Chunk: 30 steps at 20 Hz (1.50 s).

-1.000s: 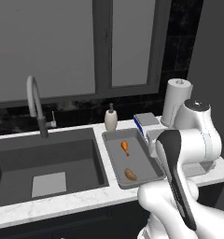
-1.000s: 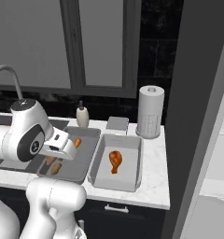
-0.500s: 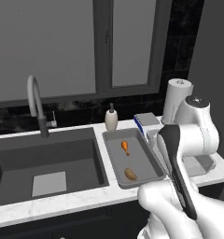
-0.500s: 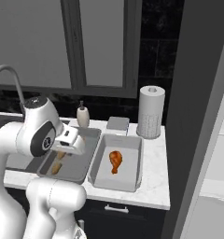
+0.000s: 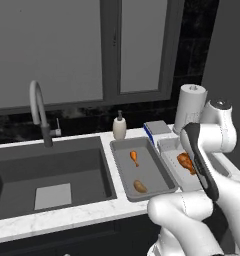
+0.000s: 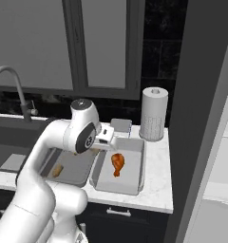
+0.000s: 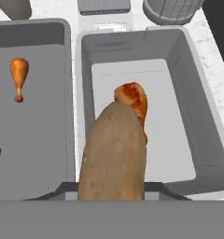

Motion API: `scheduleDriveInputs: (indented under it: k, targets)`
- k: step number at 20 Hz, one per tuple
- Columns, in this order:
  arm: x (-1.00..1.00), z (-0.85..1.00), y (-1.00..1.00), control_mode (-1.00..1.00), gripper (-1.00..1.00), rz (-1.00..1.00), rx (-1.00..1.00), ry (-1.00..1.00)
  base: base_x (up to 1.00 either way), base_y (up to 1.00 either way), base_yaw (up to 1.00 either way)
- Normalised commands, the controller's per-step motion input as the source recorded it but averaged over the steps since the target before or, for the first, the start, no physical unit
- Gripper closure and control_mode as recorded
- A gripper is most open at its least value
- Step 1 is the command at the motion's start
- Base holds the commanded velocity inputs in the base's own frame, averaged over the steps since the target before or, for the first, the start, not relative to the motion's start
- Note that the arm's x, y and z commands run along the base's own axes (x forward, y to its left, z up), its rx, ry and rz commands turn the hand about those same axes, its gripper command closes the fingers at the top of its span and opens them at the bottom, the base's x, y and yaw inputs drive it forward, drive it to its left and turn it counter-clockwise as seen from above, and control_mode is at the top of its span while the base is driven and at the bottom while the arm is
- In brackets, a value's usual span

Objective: Place one sweet potato and one chicken drumstick in each tupperware on the nearby counter, to pack two identical lunches.

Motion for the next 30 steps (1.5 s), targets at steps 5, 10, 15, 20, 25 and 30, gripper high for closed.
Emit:
scheduleDriveInputs:
  k: [5, 10, 15, 20, 25, 30]
  targets:
    - [0.79, -0.52, -0.84, -1.00, 1.00, -0.03, 0.00, 0.04, 0.00, 0.00, 0.00]
    - [0.08, -0.38, -0.44, -1.00, 1.00, -0.25, 0.00, 0.05, 0.00, 0.00, 0.00]
    - [0.00, -0.30, -0.40, -1.00, 1.00, -0.12, 0.00, 0.00, 0.00, 0.00, 0.00]
    - [0.00, -0.43, -0.07, -1.00, 1.00, 0.04, 0.00, -0.03, 0.00, 0.00, 0.00]
    - [0.00, -0.39, 0.00, -1.00, -1.00, 0.05, 0.00, 0.00, 0.00, 0.00, 0.00]
    - [0.00, -0.08, 0.00, -1.00, -1.00, 0.04, 0.00, -0.01, 0.00, 0.00, 0.00]
